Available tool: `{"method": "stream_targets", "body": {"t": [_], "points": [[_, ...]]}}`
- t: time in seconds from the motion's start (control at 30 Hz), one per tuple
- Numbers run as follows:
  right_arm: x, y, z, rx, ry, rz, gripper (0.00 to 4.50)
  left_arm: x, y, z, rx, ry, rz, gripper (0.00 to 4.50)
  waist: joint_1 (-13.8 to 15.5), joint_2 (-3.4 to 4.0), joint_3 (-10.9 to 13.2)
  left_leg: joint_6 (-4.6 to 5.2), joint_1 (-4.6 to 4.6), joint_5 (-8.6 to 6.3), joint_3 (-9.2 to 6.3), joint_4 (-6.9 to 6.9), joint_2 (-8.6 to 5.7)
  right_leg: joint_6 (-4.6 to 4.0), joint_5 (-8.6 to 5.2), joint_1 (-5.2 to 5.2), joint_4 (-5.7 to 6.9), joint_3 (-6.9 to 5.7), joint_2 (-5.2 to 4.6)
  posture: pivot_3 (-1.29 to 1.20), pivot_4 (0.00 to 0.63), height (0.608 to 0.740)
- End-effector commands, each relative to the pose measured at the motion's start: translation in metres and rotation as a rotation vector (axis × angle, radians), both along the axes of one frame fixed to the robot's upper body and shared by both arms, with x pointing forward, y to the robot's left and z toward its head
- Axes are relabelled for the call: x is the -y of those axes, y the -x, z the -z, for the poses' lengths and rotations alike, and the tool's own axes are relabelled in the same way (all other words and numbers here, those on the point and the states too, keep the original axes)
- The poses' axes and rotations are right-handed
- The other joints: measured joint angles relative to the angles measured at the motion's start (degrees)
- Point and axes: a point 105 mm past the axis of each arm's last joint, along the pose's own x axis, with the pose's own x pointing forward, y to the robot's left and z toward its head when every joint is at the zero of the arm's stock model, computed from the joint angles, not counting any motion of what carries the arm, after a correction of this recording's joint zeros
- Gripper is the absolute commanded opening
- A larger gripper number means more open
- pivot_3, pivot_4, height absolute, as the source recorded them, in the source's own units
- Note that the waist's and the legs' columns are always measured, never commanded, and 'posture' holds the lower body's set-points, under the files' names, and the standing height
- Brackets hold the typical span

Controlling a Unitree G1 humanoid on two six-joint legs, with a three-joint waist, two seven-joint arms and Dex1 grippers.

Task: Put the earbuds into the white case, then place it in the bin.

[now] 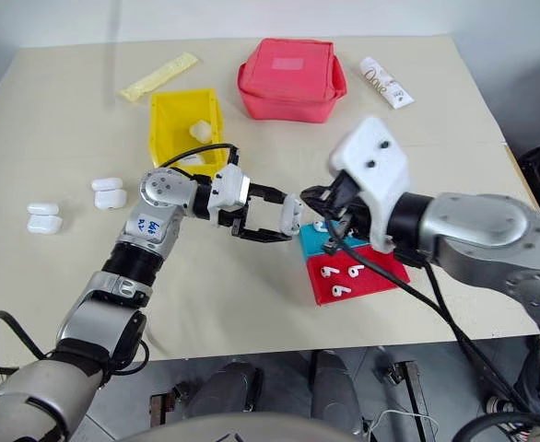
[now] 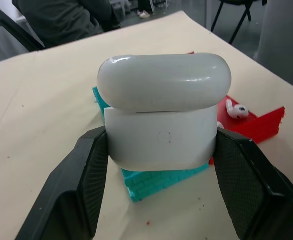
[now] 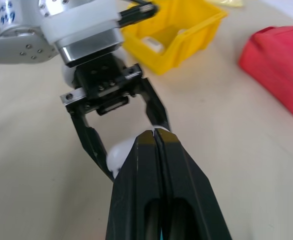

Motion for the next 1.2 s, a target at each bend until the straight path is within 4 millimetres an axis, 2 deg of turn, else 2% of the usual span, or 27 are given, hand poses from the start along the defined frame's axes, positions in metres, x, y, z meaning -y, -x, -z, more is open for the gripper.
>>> {"method": "stream_targets", "body": {"t": [0.03, 0.17, 0.37, 0.5, 0.73, 0.93, 1.03, 1.1, 1.2], "points": [[-0.014, -0.001, -0.005, 0.045, 0.034, -0.051, 0.03, 0.004, -0.001, -0.011, 0.048, 0.000, 0.012, 2.76, 0.1, 0.00, 0.0, 0.00, -0.05, 0.00, 0.00, 0.05, 0.00, -0.01, 0.04, -0.01, -0.02, -0.01, 0.01, 0.00, 0.150, 0.740], [-0.031, -0.018, 0.003, 0.030, 0.035, -0.065, 0.03, 0.007, -0.001, -0.011, 0.055, 0.013, 0.013, 2.76, 0.0, -0.01, 0.0, 0.04, -0.08, 0.03, -0.01, 0.10, -0.03, -0.01, 0.10, -0.01, -0.03, -0.04, 0.06, 0.00, 0.150, 0.740], [-0.025, -0.024, 0.020, -0.003, 0.076, -0.049, 0.03, 0.008, 0.000, -0.016, 0.061, 0.067, 0.005, 2.76, 0.0, -0.01, 0.0, 0.12, -0.20, 0.07, -0.04, 0.13, -0.17, 0.00, 0.11, -0.09, -0.03, -0.10, 0.05, 0.00, 0.150, 0.740], [-0.017, -0.023, 0.023, -0.010, 0.097, -0.036, 0.03, 0.005, 0.001, -0.019, 0.057, 0.108, 0.006, 2.76, -0.1, -0.01, 0.0, 0.11, -0.19, 0.07, -0.03, 0.14, -0.14, 0.02, 0.12, -0.09, -0.01, -0.11, 0.07, 0.00, 0.150, 0.740], [0.012, -0.013, 0.025, -0.030, 0.121, 0.024, 0.03, -0.010, -0.005, -0.022, 0.041, 0.159, -0.049, 2.76, 0.0, -0.01, 0.0, 0.11, -0.19, 0.07, -0.04, 0.17, -0.15, 0.02, 0.13, -0.09, 0.00, -0.12, 0.06, 0.00, 0.150, 0.740], [0.036, -0.001, 0.004, 0.021, -0.038, 0.045, 0.03, -0.031, -0.008, -0.030, -0.017, 0.260, -0.105, 2.76, 0.1, -0.01, 0.0, 0.11, -0.19, 0.07, -0.02, 0.18, -0.15, 0.03, 0.15, -0.08, 0.00, -0.10, 0.05, 0.00, 0.150, 0.740], [0.048, 0.014, 0.008, -0.047, -0.128, -0.007, 0.60, -0.046, -0.014, -0.030, -0.039, 0.272, -0.151, 2.76, 0.1, -0.04, 0.0, 0.11, -0.18, 0.07, -0.05, 0.18, -0.14, 0.04, 0.15, -0.03, -0.02, -0.13, 0.06, 0.00, 0.150, 0.740], [0.056, 0.027, 0.004, -0.084, -0.301, -0.105, 1.25, -0.061, -0.026, -0.031, -0.050, 0.269, -0.238, 2.76, 0.2, -0.07, -0.1, 0.11, -0.16, 0.07, -0.02, 0.19, -0.14, 0.05, 0.15, -0.02, -0.01, -0.12, 0.07, 0.00, 0.150, 0.740], [0.069, 0.035, 0.009, -0.075, -0.344, -0.145, 2.24, -0.074, -0.041, -0.036, -0.043, 0.280, -0.328, 2.76, 0.1, -0.06, -0.1, 0.12, -0.08, 0.07, 0.04, 0.18, -0.15, 0.07, 0.17, 0.04, 0.02, -0.08, 0.10, 0.00, 0.150, 0.740]]}}
